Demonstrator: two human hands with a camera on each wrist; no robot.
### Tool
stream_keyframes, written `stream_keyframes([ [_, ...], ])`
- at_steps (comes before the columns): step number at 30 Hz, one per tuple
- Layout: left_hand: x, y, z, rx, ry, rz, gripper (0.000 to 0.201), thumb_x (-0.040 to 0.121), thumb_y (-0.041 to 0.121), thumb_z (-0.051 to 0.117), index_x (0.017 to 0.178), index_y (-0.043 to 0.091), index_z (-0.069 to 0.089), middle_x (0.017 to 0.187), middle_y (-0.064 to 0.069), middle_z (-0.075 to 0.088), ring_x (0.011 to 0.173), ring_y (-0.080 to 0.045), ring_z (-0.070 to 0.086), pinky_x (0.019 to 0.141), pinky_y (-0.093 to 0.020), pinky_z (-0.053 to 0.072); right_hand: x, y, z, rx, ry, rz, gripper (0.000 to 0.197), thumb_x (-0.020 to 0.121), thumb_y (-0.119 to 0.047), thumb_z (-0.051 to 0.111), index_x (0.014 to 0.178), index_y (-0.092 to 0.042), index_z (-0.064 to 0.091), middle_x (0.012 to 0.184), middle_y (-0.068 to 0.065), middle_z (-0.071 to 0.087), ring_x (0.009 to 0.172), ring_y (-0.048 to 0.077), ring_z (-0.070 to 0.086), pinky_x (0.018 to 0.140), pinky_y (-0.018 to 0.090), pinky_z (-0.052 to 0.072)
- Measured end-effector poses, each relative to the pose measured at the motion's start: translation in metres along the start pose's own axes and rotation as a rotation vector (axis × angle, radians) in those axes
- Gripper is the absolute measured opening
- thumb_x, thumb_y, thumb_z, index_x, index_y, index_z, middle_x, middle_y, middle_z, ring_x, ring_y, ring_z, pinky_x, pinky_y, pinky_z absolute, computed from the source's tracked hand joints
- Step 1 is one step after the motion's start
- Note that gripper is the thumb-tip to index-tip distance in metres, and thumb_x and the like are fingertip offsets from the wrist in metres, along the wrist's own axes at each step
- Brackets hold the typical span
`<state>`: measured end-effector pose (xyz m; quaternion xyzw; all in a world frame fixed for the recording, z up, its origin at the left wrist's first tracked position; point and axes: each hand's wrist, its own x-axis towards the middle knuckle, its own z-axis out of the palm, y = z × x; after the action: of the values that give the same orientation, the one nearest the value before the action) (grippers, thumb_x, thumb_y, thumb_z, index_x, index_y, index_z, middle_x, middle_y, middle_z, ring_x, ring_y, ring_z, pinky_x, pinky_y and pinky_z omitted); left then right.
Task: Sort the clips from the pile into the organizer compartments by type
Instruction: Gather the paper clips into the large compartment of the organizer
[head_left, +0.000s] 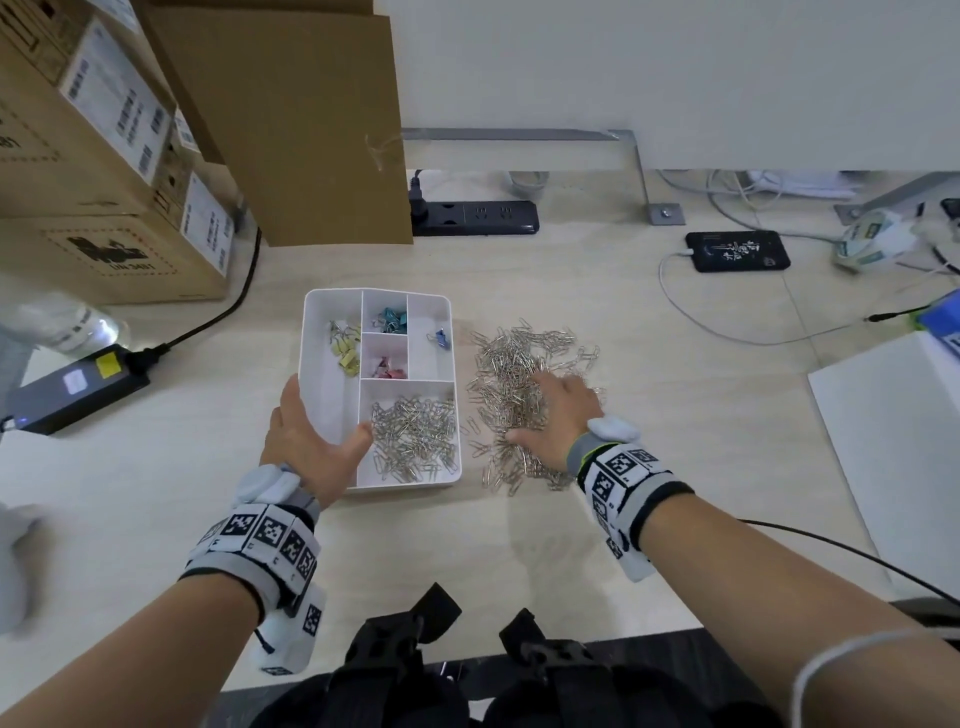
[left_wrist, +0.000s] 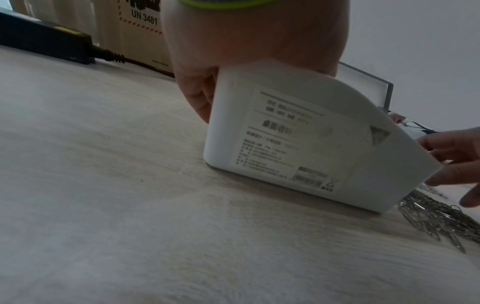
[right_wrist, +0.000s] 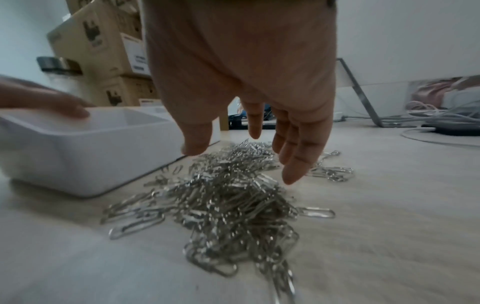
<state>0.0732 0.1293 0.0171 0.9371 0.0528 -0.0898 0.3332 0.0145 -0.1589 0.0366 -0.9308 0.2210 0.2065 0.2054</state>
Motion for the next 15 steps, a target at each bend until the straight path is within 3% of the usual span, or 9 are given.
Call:
stream_keyframes([
  [3, -0.002, 0.003, 0.000, 0.004, 0.006, -0.012, 0.091, 0.076, 0.043, 0.076, 0.149, 0.020, 0.026, 0.130, -0.016, 0.051, 0.112, -0.040, 0.053, 0.088, -0.054, 0.050, -0.002, -0.002, 0.011, -0.048, -0.027, -0.050, 0.108, 0.060, -0.061, 0.077, 0.146, -0.036, 0.016, 0.146, 0.008, 0.024, 0.132, 0.033, 0.029, 0.104, 0.047, 0.039],
  [6, -0.003, 0.004, -0.001, 0.008, 0.009, -0.010, 0.091, 0.077, 0.043, 0.075, 0.149, 0.021, 0.025, 0.129, -0.016, 0.052, 0.110, -0.040, 0.054, 0.087, -0.053, 0.051, 0.003, -0.005, 0.018, -0.112, -0.050, -0.073, 0.109, 0.061, -0.063, 0.075, 0.146, -0.040, 0.010, 0.151, 0.005, 0.015, 0.135, 0.034, 0.022, 0.103, 0.051, 0.040],
  [11, -0.003, 0.005, -0.001, 0.004, 0.016, -0.008, 0.093, 0.072, 0.051, 0.071, 0.148, 0.022, 0.025, 0.128, -0.015, 0.053, 0.109, -0.038, 0.055, 0.086, -0.053, 0.052, 0.008, -0.003, 0.023, -0.128, 0.016, -0.150, 0.058, 0.085, -0.041, 0.063, 0.135, -0.027, 0.037, 0.136, 0.010, 0.033, 0.118, 0.031, 0.040, 0.091, 0.041, 0.046],
  [15, -0.003, 0.005, 0.000, 0.005, 0.015, -0.015, 0.093, 0.073, 0.050, 0.072, 0.149, 0.018, 0.027, 0.132, -0.015, 0.053, 0.113, -0.039, 0.055, 0.089, -0.053, 0.051, 0.012, -0.005, 0.023, -0.076, 0.018, -0.164, 0.031, 0.090, -0.018, 0.054, 0.121, -0.016, 0.049, 0.120, 0.011, 0.045, 0.095, 0.030, 0.054, 0.076, 0.033, 0.048],
])
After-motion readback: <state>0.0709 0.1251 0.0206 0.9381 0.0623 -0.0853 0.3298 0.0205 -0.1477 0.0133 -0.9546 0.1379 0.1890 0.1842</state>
